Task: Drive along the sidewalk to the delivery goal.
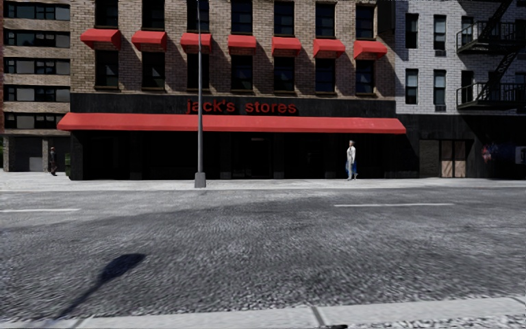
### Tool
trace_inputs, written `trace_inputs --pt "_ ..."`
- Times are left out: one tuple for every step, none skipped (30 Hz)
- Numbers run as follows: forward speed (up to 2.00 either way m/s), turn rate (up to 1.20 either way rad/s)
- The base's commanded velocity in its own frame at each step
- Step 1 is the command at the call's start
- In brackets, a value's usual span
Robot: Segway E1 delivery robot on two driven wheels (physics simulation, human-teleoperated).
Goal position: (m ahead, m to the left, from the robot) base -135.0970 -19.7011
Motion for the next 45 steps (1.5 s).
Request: trace_inputs --pt "0.0 0.62" --pt "0.0 0.62" --pt "0.0 0.62" --pt "0.0 0.62" --pt "0.0 0.63" --pt "0.0 0.63" --pt "0.0 0.63" --pt "0.0 0.63" --pt "0.0 0.63" --pt "0.0 0.63" --pt "0.0 0.63" --pt "0.0 0.63" --pt "0.0 0.63" --pt "0.0 0.63" --pt "0.0 0.63" --pt "0.0 0.64" --pt "0.0 0.66" --pt "0.0 0.67" --pt "0.0 0.67" --pt "0.0 0.67" --pt "0.0 0.67" --pt "0.0 0.67" --pt "0.0 0.67" --pt "0.0 0.67" --pt "0.0 0.67" --pt "0.0 0.67" --pt "0.0 0.67" --pt "0.0 0.67" --pt "0.0 0.67" --pt "0.0 0.67" --pt "0.0 0.67" --pt "0.0 0.67" --pt "0.0 0.67" --pt "0.0 0.67" --pt "0.0 0.67" --pt "0.0 0.67" --pt "0.0 0.7" --pt "0.0 0.7" --pt "0.0 0.75" --pt "0.0 0.77" --pt "0.0 0.77" --pt "0.0 0.77" --pt "0.0 0.77" --pt "0.0 0.77" --pt "0.0 0.77"
